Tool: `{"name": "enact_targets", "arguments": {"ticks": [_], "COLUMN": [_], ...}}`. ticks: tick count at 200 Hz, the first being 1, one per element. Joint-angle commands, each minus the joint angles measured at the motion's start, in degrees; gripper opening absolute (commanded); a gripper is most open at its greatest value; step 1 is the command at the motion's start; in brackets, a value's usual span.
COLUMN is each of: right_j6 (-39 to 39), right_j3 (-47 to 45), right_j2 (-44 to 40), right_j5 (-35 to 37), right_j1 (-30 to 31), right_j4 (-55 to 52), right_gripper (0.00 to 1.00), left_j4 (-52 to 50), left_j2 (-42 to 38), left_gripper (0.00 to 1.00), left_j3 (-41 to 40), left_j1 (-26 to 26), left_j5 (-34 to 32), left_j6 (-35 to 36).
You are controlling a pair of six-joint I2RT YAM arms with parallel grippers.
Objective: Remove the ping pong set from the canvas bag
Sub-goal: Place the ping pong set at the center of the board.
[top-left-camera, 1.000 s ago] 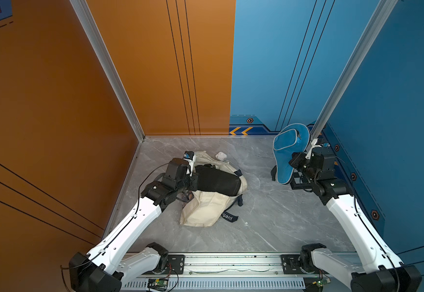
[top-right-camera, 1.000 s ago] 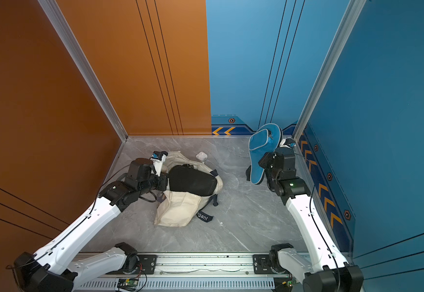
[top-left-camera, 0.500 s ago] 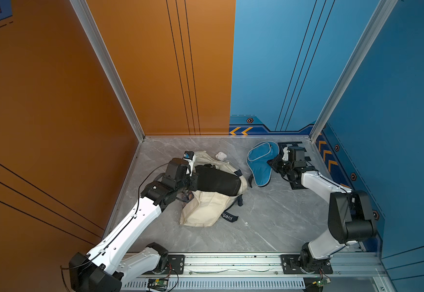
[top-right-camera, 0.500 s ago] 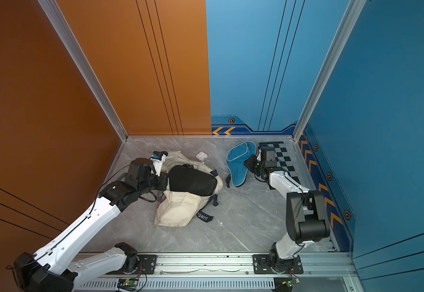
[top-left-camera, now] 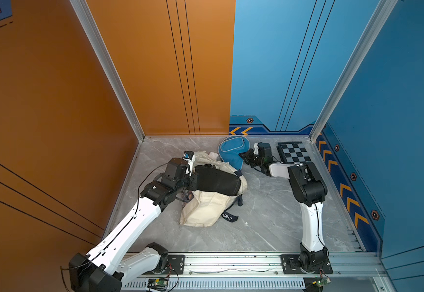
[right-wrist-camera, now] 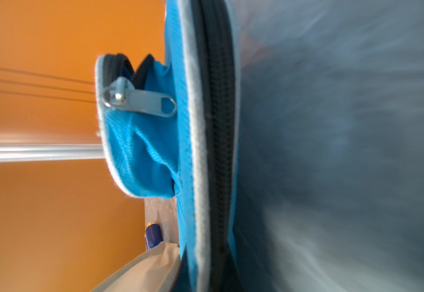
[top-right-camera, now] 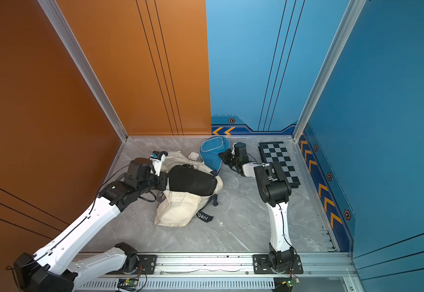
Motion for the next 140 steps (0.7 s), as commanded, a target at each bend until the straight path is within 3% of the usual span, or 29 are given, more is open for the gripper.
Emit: {"name": "enact_targets", "arguments": {"ticks": [1, 74, 107, 140], "right_j6": [-1.2, -5.94, -15.86, -26.03], "right_j3": [4.16, 8.32, 8.37, 4.95], "right_j2": [1.93, 1.32, -8.22, -21.71], "right_j5": [0.25, -0.01, 4.23, 12.27], "right_j1": [2.42, 0.88, -1.61, -2.57], "right_j4": [-3.83, -17.29, -27.73, -37.64], "right_gripper": [0.09, 0.58, 0.7, 0.74], "left_j4": [0.67, 0.62, 1.0, 1.71], "left_j2": [-0.31, -0.67, -0.5, -0.6], "left_gripper": [0.0, 0.0, 0.0, 0.0], "left_j3": [-0.62, -0.8, -0.67, -0.88], "left_j1": [0.82, 0.84, 0.84, 0.98], "left_j5": [0.43, 0.6, 1.29, 1.91], "left_j6": [0.14, -0.11, -0.53, -1.07]}}
